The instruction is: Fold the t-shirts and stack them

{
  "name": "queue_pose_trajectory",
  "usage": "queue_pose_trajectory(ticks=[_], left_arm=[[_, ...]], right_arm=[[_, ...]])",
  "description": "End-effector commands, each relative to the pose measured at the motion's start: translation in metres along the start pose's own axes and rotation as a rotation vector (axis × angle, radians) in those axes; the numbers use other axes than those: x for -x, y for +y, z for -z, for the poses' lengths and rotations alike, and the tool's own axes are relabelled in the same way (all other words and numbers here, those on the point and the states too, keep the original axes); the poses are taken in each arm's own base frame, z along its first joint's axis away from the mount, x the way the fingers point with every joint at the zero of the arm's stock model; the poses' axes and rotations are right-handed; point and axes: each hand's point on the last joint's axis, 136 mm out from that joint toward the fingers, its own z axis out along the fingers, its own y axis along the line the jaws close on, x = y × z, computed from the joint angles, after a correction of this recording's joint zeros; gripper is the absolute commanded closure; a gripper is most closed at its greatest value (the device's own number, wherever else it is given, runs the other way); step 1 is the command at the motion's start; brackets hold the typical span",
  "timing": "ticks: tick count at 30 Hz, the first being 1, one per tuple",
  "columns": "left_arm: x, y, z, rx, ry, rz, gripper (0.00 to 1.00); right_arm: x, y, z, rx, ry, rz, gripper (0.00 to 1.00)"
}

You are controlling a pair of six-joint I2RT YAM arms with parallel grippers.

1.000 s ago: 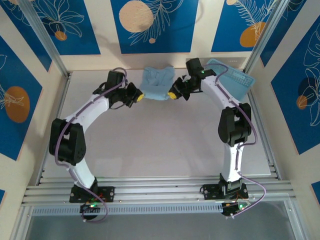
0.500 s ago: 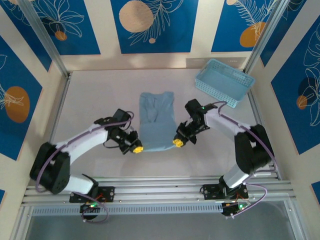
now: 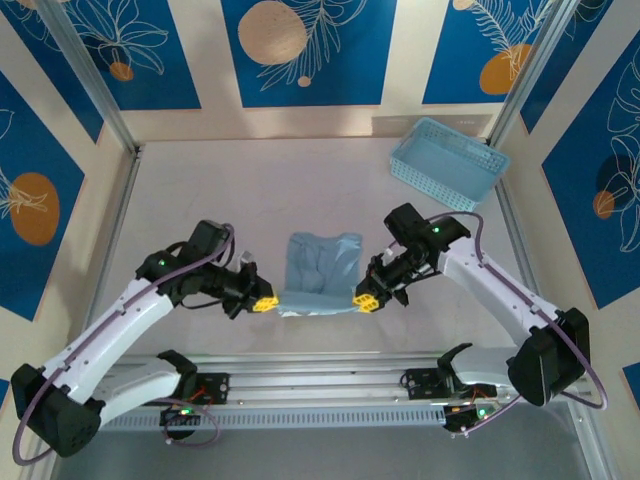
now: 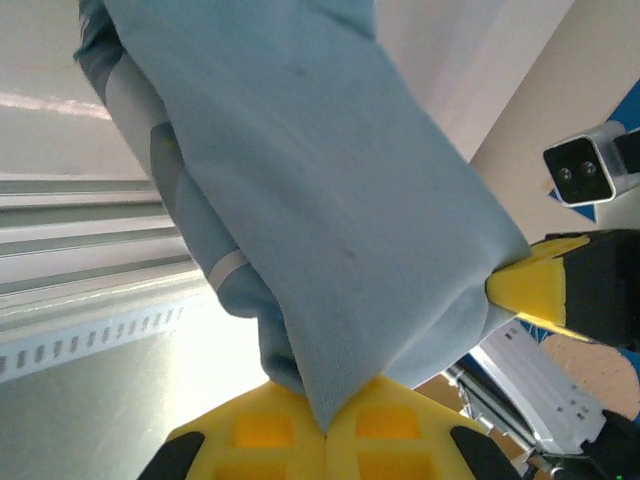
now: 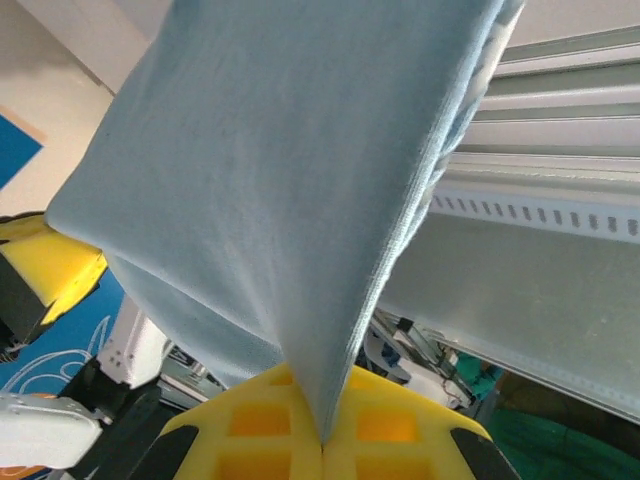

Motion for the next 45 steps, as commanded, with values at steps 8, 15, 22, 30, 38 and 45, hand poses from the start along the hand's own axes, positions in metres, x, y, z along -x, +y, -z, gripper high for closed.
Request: queue_pose_trajectory(ticks=[8,15,22,30,38,45], left_arm=[[0.05,-0.042,-0.001,0.101,-0.045,0.05,1.0],[0.097,-0.048,-0.016,0.138,-0.045,0.101,1.0],[0.186,-0.056,-0.041,0.164,-0.077,0.099,1.0],[0.273,-0.059,-0.077,0.194,-0.105,0.105,1.0],[0.318,-0.064,-0.074,0.207,-0.203,0.08,0.8],[0.287,-0.074,-0.022,0.228,-0.413,0.059,0.45]], right_arm=[[0.045,0.018,0.027,0.091,-0.033,-0.242,1.0],[0.102,0.039,0.046,0.11,-0.083,-0.295,1.0],[0.184,0.055,0.04,0.105,-0.095,-0.338,1.0],[0.265,0.085,0.037,0.1,-0.135,-0.314,1.0],[0.315,0.1,0.04,0.121,-0.242,-0.173,0.39],[0.308,0.096,0.088,0.046,-0.436,-0.024,0.32]])
